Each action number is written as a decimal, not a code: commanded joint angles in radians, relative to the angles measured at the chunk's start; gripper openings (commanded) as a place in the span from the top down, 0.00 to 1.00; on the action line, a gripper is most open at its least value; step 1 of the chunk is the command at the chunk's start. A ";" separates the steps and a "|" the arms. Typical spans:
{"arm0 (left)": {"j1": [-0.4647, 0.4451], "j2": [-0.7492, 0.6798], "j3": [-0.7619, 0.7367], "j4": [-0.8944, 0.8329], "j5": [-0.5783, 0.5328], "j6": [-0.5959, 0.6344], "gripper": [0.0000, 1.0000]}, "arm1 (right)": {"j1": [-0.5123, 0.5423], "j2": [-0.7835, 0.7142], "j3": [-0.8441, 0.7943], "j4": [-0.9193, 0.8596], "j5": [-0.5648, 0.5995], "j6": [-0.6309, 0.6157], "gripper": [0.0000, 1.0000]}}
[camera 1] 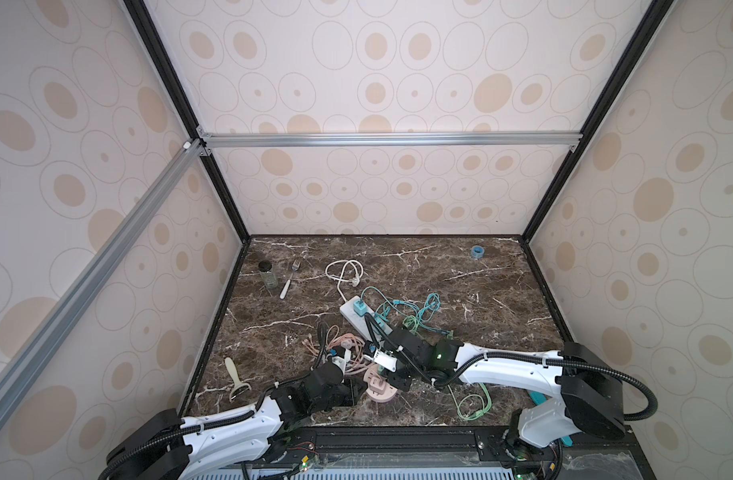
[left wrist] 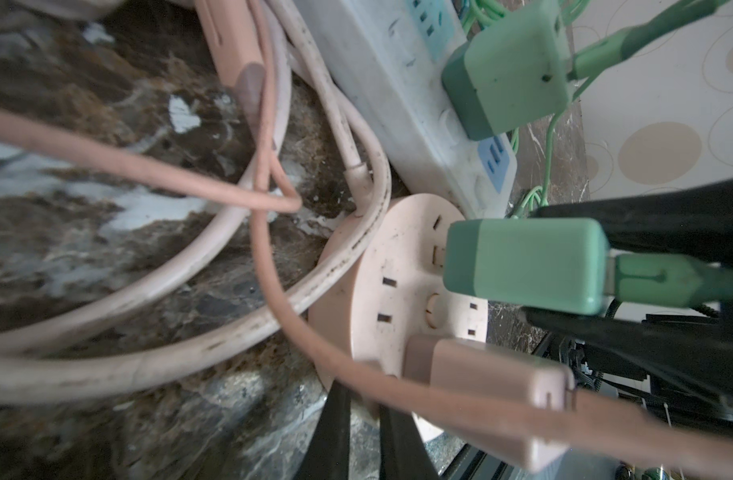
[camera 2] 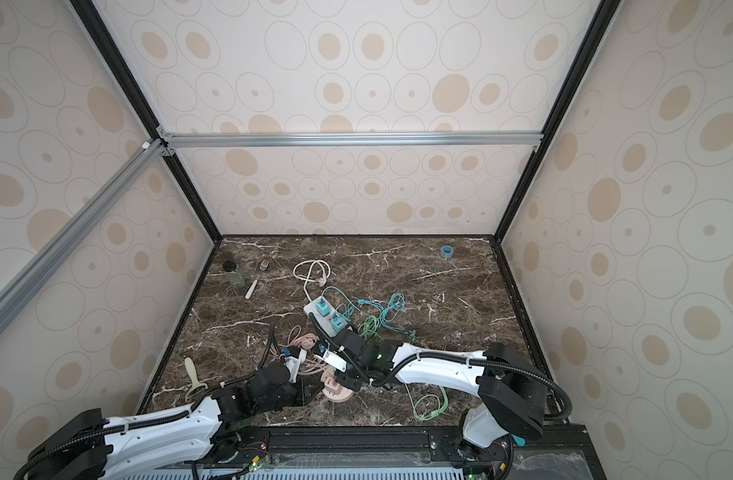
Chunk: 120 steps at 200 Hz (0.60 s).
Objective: Insert the plug
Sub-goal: 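Press the light green charger down into the round pink socket with the right gripper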
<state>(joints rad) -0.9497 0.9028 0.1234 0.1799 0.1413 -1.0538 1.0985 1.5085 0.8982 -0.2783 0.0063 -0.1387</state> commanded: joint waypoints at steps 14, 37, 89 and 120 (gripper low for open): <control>0.011 -0.005 -0.012 -0.039 -0.004 0.016 0.85 | 0.001 0.058 0.003 -0.054 -0.042 -0.025 1.00; 0.013 -0.022 -0.021 -0.042 -0.005 0.012 0.85 | -0.001 0.072 0.014 -0.067 -0.043 -0.032 1.00; 0.018 -0.055 -0.037 -0.053 -0.008 0.009 0.86 | -0.002 0.107 0.040 -0.087 -0.048 -0.037 1.00; 0.020 -0.078 -0.044 -0.069 -0.012 0.009 0.86 | -0.003 0.129 0.042 -0.082 -0.051 -0.035 1.00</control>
<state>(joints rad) -0.9405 0.8425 0.0948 0.1684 0.1463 -1.0542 1.0927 1.5753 0.9562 -0.3153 -0.0055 -0.1539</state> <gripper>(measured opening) 0.142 0.284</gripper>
